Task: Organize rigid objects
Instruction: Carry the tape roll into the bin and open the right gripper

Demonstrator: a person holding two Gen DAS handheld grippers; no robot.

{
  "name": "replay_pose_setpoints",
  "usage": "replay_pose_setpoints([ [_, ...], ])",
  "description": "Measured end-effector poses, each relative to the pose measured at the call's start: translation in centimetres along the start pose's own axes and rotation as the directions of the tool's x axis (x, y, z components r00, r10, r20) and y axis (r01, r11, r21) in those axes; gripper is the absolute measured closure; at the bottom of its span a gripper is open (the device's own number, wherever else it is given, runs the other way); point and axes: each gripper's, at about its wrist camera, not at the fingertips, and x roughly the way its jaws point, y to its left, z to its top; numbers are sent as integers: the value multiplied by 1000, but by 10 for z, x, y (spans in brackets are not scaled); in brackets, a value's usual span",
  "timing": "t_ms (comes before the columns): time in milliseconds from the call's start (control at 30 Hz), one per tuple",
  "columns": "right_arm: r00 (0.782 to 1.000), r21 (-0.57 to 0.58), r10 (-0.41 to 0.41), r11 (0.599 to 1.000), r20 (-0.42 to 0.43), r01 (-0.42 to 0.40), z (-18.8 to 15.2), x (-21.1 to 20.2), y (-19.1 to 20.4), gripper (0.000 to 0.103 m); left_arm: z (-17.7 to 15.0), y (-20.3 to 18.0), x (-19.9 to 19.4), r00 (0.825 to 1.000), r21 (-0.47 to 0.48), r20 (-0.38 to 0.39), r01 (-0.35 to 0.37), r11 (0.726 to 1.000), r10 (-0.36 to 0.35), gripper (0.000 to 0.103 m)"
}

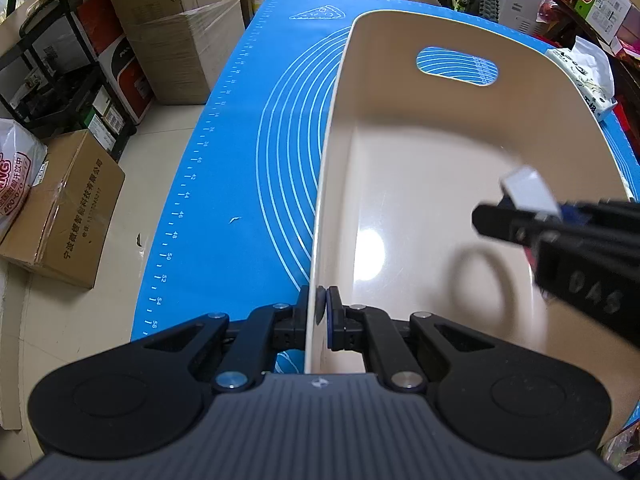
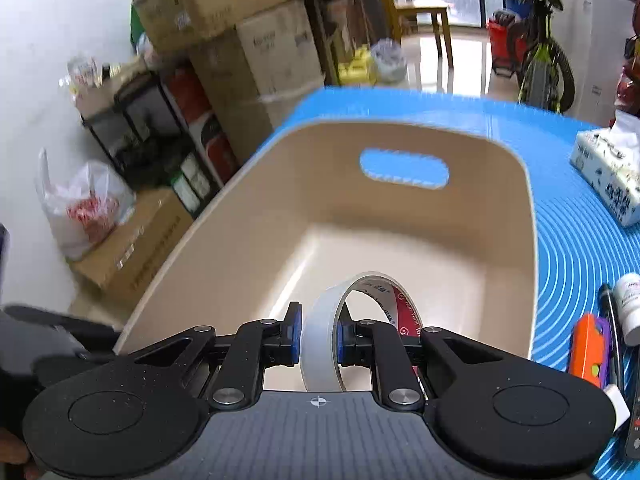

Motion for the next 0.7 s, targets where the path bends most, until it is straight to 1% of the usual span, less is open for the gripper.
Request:
replay_pose_setpoints([
  [100,999,-3,-15,1000,-49,15,-6,7,0,77,0,1,0,1000,2,0,1,1000,-1,95],
  [233,996,13,-18,1000,-88,20,-10,11,-5,75,0,2,0,1000,1,-2,6,1000,-6,95],
  [267,996,19,-23,1000,-88,25,-10,10,-6,73,0,2,0,1000,1,-2,8,1000,-8,95],
  [300,996,21,-26,999,-88,28,-9,10,-8,61,0,2,0,1000,0,-1,9,1000,-9,95],
  [333,996,21,-30,999,-79,32,-10,6,-9,57,0,2,0,1000,0,-1,9,1000,-9,95],
  [400,999,9,-31,999,-42,31,-9,-2,-9,42,0,2,0,1000,4,2,9,1000,-9,95],
  [500,1000,-17,-28,999,11,28,-6,-17,-10,38,0,1,0,1000,16,3,4,1000,-4,95],
  [700,997,21,-11,1000,76,9,2,-44,-25,32,0,-1,1,1000,17,4,1,1000,-1,95],
])
